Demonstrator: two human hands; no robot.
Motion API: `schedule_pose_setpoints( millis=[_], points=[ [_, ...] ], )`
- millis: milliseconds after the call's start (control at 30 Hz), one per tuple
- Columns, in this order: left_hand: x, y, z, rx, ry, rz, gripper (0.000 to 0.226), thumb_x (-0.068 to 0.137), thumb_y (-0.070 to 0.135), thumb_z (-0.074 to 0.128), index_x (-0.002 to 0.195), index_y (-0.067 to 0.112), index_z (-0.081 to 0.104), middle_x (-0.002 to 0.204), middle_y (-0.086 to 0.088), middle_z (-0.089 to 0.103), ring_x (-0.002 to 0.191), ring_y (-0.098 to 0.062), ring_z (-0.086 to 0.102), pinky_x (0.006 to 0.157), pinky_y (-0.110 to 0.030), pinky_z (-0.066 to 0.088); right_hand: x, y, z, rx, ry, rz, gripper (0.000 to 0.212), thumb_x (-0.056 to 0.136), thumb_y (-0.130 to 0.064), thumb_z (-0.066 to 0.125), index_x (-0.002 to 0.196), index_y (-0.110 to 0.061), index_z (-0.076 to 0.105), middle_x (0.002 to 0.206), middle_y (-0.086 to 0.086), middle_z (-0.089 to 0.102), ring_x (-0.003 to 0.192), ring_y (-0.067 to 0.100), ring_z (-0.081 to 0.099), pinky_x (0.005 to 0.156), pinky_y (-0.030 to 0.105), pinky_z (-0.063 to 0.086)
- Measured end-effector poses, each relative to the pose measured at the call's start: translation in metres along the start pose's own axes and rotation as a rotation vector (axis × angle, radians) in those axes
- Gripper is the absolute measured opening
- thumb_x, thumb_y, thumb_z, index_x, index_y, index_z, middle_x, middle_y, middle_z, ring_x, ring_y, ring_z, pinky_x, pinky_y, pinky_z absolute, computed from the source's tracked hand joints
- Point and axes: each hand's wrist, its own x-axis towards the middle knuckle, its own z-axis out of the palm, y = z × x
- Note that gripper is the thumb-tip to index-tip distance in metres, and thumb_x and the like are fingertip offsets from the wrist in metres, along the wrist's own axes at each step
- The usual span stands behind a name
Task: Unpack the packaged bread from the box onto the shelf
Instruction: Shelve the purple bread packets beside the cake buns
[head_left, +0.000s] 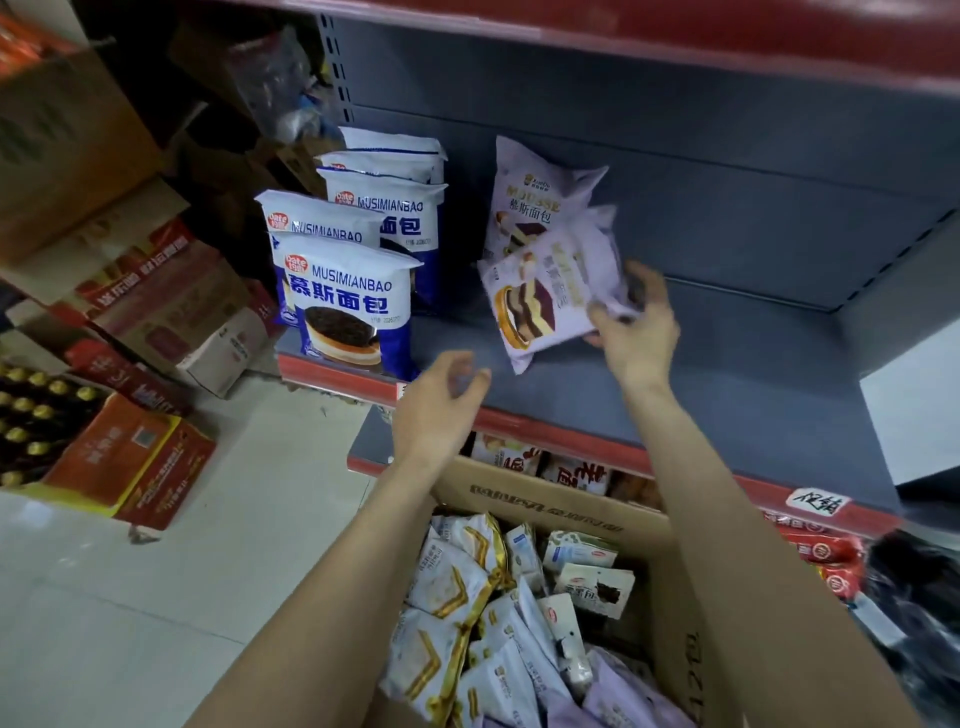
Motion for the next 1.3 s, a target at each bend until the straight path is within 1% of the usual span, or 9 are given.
schedule_pose_setpoints(
  millis=[167, 367, 467, 533, 700, 833, 933, 1033, 1300],
  points=[
    [0.000, -0.034, -0.005, 0.414, -0.030, 0.212, 0.037, 0.089, 0.028, 0.057, 0.126, 0.024, 0.057, 0.133, 0.004, 0.053, 0.124, -0.019, 0.043, 0.099, -0.034, 0.041, 0.058, -0.031, 0.055, -0.356, -0.107, -0.310, 0.035, 0.079, -0.011, 0.059, 0.114, -0.018, 0.061, 0.105, 0.004, 0.067, 0.087, 0.019, 0.062, 0.070, 0.024, 0.044],
    [0.001, -0.047, -0.006, 0.529, -0.031, 0.316, 0.039, 0.089, 0.024, 0.057, 0.128, 0.027, 0.057, 0.131, 0.009, 0.056, 0.126, -0.014, 0.042, 0.105, -0.035, 0.037, 0.072, -0.012, 0.087, -0.090, -0.262, -0.159, 0.065, 0.085, -0.009, 0.054, 0.144, -0.022, 0.030, 0.116, 0.009, 0.057, 0.098, 0.017, 0.056, 0.082, 0.027, 0.049],
    [-0.001, -0.048, -0.006, 0.557, -0.042, 0.354, 0.043, 0.088, 0.023, 0.058, 0.131, 0.026, 0.054, 0.135, 0.007, 0.053, 0.127, -0.015, 0.043, 0.106, -0.035, 0.036, 0.056, -0.001, 0.082, -0.066, -0.309, -0.226, 0.074, 0.085, -0.009, 0.057, 0.149, -0.023, 0.020, 0.142, 0.006, 0.042, 0.124, 0.016, 0.045, 0.105, 0.035, 0.043],
    [-0.003, -0.048, -0.007, 0.524, -0.034, 0.366, 0.045, 0.088, 0.021, 0.059, 0.133, 0.022, 0.053, 0.138, 0.001, 0.051, 0.128, -0.020, 0.045, 0.105, -0.037, 0.036, 0.028, 0.006, 0.063, -0.152, -0.282, -0.348, 0.066, 0.089, -0.005, 0.056, 0.147, -0.016, 0.027, 0.146, 0.008, 0.036, 0.130, 0.015, 0.038, 0.106, 0.016, 0.035],
    [-0.033, -0.050, -0.001, 0.379, 0.157, 0.533, 0.039, 0.084, 0.029, 0.046, 0.116, 0.014, 0.063, 0.113, -0.005, 0.065, 0.105, -0.027, 0.057, 0.091, -0.038, 0.044, -0.087, 0.043, -0.005, -0.348, -0.306, -0.545, 0.028, 0.094, -0.009, 0.051, 0.121, -0.011, 0.060, 0.130, 0.006, 0.053, 0.120, 0.014, 0.044, 0.102, 0.002, 0.017],
    [-0.073, -0.070, 0.012, 0.341, 0.145, 0.676, 0.025, 0.088, 0.026, 0.050, 0.101, 0.015, 0.068, 0.093, 0.002, 0.070, 0.089, -0.020, 0.061, 0.079, -0.032, 0.042, -0.161, 0.090, -0.048, -0.486, -0.493, -0.466, 0.023, 0.094, -0.013, 0.051, 0.114, -0.017, 0.063, 0.111, 0.001, 0.065, 0.096, 0.017, 0.062, 0.085, 0.026, 0.050],
    [-0.102, -0.107, 0.030, 0.391, -0.004, 0.710, 0.024, 0.089, 0.027, 0.049, 0.093, 0.016, 0.070, 0.079, 0.005, 0.070, 0.076, -0.016, 0.063, 0.070, -0.027, 0.040, -0.196, 0.134, -0.066, -0.539, -0.633, -0.285, 0.023, 0.095, -0.020, 0.049, 0.114, -0.019, 0.061, 0.098, 0.003, 0.069, 0.078, 0.020, 0.067, 0.066, 0.041, 0.055],
    [-0.119, -0.154, 0.054, 0.488, -0.283, 0.589, 0.021, 0.087, 0.029, 0.051, 0.097, 0.020, 0.068, 0.080, 0.006, 0.069, 0.078, -0.017, 0.064, 0.068, -0.029, 0.046, -0.218, 0.183, -0.077, -0.698, -0.757, -0.107, 0.025, 0.095, -0.017, 0.050, 0.119, -0.019, 0.058, 0.109, 0.004, 0.067, 0.092, 0.022, 0.064, 0.073, 0.042, 0.054],
    [-0.167, -0.235, 0.138, 0.698, -1.051, 0.215, 0.056, 0.091, 0.036, 0.059, 0.141, 0.026, 0.036, 0.140, -0.003, 0.041, 0.128, -0.023, 0.040, 0.091, -0.032, 0.040, -0.276, 0.288, -0.095, -1.161, -0.931, 0.288, 0.052, 0.086, -0.035, 0.063, 0.128, -0.013, 0.042, 0.125, 0.011, 0.051, 0.110, 0.031, 0.054, 0.081, 0.037, 0.047]
  ],
)
